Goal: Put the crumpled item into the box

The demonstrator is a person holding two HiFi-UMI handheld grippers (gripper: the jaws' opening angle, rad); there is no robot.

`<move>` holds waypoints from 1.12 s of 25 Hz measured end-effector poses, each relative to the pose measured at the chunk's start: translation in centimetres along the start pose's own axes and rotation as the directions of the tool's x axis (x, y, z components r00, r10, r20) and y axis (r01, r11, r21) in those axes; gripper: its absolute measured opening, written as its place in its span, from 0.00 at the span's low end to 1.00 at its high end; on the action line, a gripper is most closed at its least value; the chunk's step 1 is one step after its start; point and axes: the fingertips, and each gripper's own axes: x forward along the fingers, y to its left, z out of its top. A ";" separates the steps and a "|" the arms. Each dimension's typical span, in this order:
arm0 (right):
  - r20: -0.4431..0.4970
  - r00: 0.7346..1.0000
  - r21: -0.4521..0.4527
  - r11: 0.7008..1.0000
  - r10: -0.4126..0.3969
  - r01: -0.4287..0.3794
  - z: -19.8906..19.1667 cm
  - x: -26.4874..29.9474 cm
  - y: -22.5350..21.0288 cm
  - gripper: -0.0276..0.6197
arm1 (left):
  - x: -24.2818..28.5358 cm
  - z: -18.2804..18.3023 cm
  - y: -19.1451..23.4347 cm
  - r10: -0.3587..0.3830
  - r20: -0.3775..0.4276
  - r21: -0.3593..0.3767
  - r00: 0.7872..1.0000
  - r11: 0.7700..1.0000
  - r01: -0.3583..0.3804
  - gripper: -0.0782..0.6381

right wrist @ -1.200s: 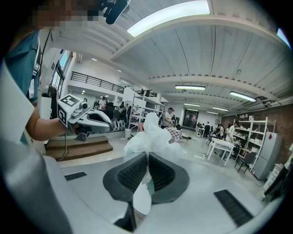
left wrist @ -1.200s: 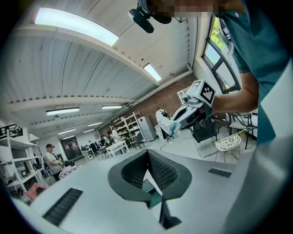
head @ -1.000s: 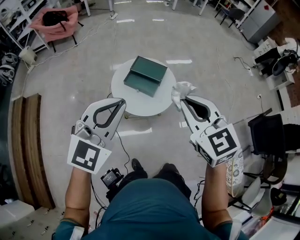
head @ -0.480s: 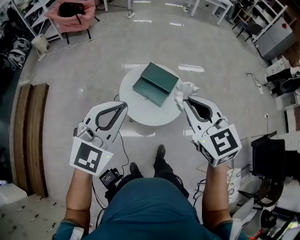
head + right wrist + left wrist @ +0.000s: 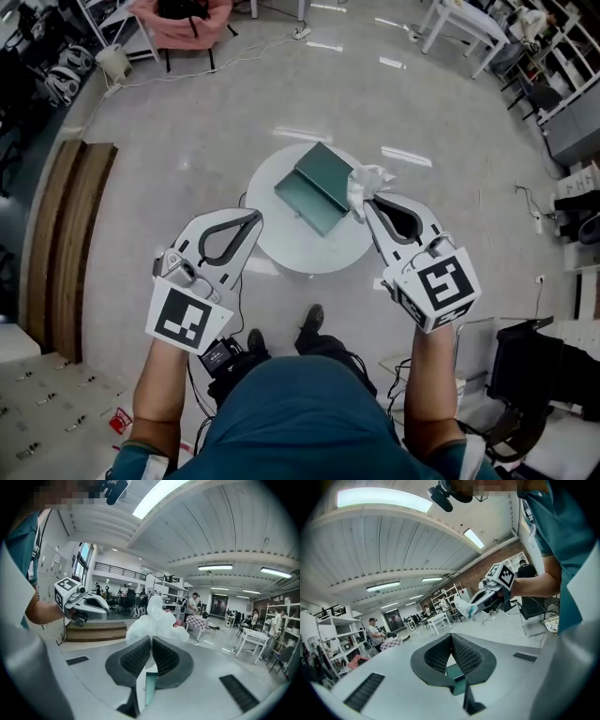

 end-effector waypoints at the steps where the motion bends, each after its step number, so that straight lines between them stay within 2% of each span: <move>1: 0.003 1.000 -0.001 1.000 0.014 -0.014 -0.2 0.3 -0.5 0.11 | 0.5 -0.1 0.0 0.010 -0.008 -0.002 1.000 1.000 -0.010 0.13; 8: 0.017 0.996 0.002 0.996 0.088 -0.088 -1.5 1.6 -4.8 0.11 | 4.9 0.2 -0.1 0.058 -0.060 -0.012 0.997 0.998 -0.059 0.13; 13: 0.020 0.993 0.007 0.993 0.120 -0.120 -2.5 3.5 -6.2 0.11 | 6.8 -1.1 0.1 0.083 -0.085 -0.025 0.993 0.996 -0.085 0.13; 20: -0.005 0.992 0.021 0.992 0.125 -0.125 -4.0 7.0 -6.2 0.11 | 8.3 -4.2 1.8 0.057 -0.080 -0.038 0.995 0.997 -0.061 0.13; 28: -0.049 0.997 0.072 0.996 0.058 -0.055 -5.1 10.6 -7.7 0.11 | 12.3 -7.0 5.5 -0.025 -0.021 -0.064 0.999 0.998 0.024 0.13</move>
